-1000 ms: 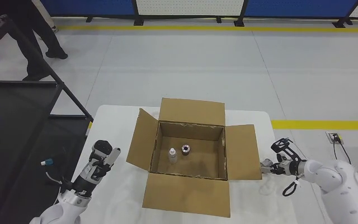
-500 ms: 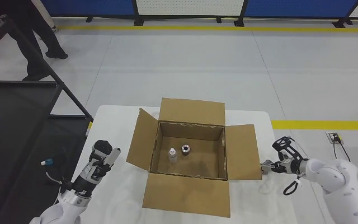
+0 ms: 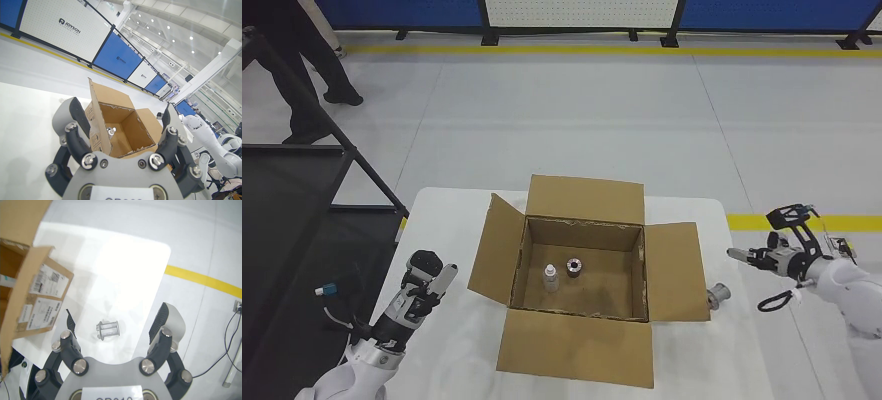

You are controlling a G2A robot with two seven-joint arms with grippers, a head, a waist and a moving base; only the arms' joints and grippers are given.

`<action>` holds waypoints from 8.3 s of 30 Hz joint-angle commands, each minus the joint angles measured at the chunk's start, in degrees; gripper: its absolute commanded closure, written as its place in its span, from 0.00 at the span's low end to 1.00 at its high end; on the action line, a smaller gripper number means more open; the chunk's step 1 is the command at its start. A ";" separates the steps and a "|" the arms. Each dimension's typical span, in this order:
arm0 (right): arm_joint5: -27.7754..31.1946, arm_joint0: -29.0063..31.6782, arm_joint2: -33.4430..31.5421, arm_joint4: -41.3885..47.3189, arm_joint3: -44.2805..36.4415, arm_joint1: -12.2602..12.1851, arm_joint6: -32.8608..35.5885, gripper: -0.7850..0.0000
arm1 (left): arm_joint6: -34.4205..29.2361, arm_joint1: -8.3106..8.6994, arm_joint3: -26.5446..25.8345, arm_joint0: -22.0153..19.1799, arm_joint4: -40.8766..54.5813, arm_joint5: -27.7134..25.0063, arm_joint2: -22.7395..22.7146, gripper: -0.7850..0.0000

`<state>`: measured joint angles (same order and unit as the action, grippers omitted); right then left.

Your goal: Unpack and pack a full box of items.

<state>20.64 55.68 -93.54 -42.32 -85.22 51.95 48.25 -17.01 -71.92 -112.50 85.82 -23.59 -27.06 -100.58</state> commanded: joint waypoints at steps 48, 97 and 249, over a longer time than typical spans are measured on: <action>-13.78 -37.63 60.06 -2.10 4.22 15.73 5.39 0.00 | 6.33 0.68 1.01 5.37 7.19 -0.51 -7.64 0.00; 16.98 -48.88 77.82 -3.29 70.52 45.10 -15.53 0.65 | 8.10 1.12 -1.47 10.30 7.85 -2.41 -11.24 0.00; 9.10 21.08 1.36 -21.27 -3.84 3.37 -7.80 0.93 | 1.40 2.80 0.66 2.17 4.18 0.24 -3.22 0.00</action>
<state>29.78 76.93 -92.34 -63.56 -89.30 55.32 40.40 -15.61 -69.12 -111.84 87.99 -19.41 -26.82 -103.80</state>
